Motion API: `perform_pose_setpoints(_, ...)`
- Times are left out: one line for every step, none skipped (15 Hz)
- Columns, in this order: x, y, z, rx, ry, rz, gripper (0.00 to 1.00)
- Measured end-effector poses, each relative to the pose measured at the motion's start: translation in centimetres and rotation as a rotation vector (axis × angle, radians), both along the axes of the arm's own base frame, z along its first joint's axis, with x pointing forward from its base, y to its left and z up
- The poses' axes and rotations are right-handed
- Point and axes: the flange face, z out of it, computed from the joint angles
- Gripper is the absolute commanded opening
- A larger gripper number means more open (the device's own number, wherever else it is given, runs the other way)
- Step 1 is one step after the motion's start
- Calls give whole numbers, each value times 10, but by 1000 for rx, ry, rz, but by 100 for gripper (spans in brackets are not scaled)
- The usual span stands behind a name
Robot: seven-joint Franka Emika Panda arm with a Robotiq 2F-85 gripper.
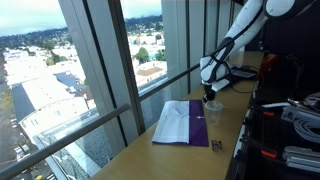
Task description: Pick up the clear straw and put it through the top hole into the clear plastic cup
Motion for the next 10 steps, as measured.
perform_pose_setpoints(6, 10, 14, 11, 31, 14, 3)
perform_pose_setpoints(12, 19, 32, 19, 59, 28, 3)
perform_pose_setpoints(18, 26, 52, 26, 84, 41, 3)
perform_pose_setpoints(24, 32, 75, 32, 108, 50, 3)
perform_pose_setpoints(29, 37, 97, 39, 135, 58, 3)
perform_pose_setpoints(32, 42, 117, 50, 164, 66, 3)
perform_pose_setpoints(33, 47, 135, 65, 195, 73, 3)
perform_pose_setpoints(32, 54, 148, 85, 228, 84, 3)
perform_pose_setpoints(30, 61, 159, 105, 260, 97, 3)
perform_pose_setpoints(28, 71, 167, 129, 294, 114, 3)
